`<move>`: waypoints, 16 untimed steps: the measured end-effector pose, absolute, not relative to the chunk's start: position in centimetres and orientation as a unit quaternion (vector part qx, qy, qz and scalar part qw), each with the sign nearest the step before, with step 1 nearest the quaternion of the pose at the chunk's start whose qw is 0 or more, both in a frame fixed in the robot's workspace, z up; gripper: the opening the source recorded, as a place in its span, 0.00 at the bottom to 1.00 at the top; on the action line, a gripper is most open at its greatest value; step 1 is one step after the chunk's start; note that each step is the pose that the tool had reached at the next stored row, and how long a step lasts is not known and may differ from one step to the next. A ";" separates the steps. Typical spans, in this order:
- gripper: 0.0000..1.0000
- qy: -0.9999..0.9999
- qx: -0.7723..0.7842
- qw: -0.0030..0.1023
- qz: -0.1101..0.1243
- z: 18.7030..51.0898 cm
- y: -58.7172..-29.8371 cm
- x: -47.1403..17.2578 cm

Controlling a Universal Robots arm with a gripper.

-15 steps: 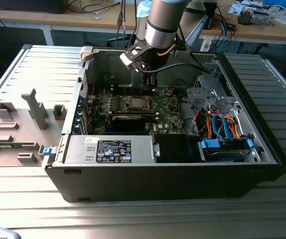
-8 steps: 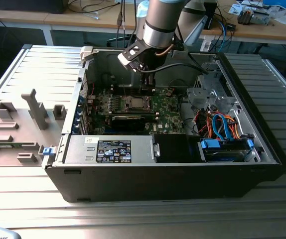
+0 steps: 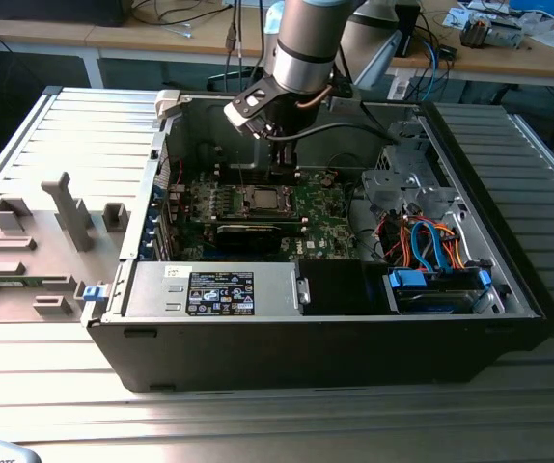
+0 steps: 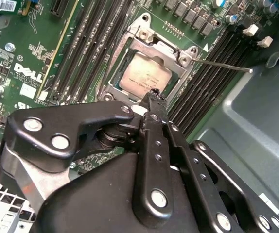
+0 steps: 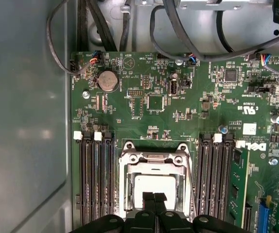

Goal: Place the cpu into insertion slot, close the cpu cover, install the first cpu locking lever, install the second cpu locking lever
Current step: 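Close the cpu cover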

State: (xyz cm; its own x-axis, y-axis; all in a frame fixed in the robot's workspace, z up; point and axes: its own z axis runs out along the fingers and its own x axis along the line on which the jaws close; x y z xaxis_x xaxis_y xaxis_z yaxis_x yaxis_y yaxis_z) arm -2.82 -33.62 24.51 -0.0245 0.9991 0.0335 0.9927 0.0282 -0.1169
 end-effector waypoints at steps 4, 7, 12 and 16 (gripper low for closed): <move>0.11 -0.715 -0.696 0.053 0.030 24.5 -33.6 -3.4; 0.11 -0.715 -0.696 0.053 0.030 24.5 -33.6 -3.8; 0.11 -0.715 -0.696 0.053 0.030 24.5 -33.6 -4.3; 0.11 -0.715 -0.696 0.053 0.030 24.5 -33.6 -4.6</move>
